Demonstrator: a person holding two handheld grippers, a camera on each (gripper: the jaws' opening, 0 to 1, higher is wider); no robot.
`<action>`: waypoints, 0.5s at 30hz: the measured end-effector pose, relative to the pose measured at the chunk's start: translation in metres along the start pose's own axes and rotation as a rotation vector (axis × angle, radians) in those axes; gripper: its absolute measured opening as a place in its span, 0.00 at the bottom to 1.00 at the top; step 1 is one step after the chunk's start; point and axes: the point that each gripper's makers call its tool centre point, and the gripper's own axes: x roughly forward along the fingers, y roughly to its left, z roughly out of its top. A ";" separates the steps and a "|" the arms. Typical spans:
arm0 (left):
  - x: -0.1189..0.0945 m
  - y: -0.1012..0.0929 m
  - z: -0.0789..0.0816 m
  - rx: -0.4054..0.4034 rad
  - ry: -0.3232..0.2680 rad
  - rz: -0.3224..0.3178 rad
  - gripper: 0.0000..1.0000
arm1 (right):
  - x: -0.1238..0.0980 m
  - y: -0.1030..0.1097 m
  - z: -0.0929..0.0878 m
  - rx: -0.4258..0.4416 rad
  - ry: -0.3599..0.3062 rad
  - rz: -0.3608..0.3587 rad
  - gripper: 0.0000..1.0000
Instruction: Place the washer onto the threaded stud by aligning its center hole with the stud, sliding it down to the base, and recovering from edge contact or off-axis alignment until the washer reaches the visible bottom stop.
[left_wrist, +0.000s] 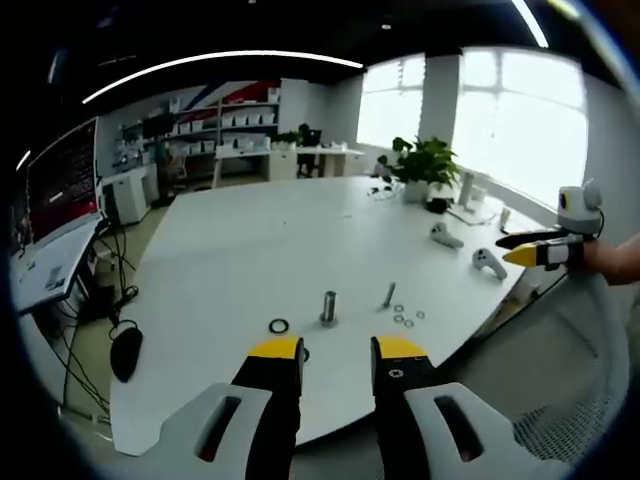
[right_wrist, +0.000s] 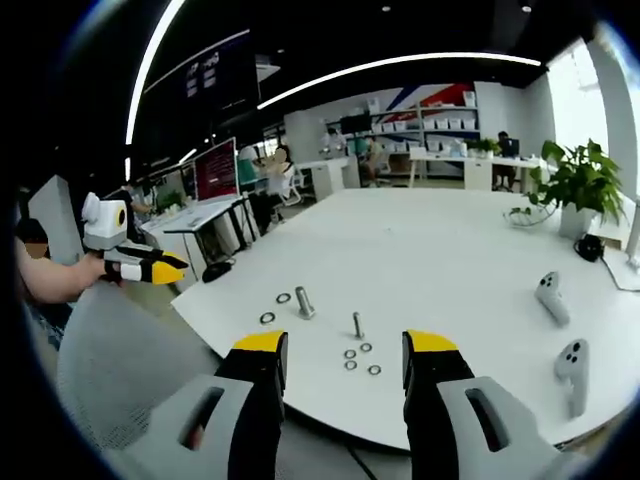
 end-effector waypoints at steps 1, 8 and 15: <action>0.000 -0.001 0.000 0.001 -0.001 -0.001 0.25 | 0.000 0.000 0.000 0.000 -0.001 0.000 0.48; -0.001 0.001 0.004 -0.003 -0.019 0.011 0.25 | 0.000 0.000 0.000 0.002 0.001 0.002 0.47; -0.002 0.003 0.003 -0.005 -0.018 0.020 0.25 | -0.001 0.001 0.000 0.002 -0.005 0.006 0.46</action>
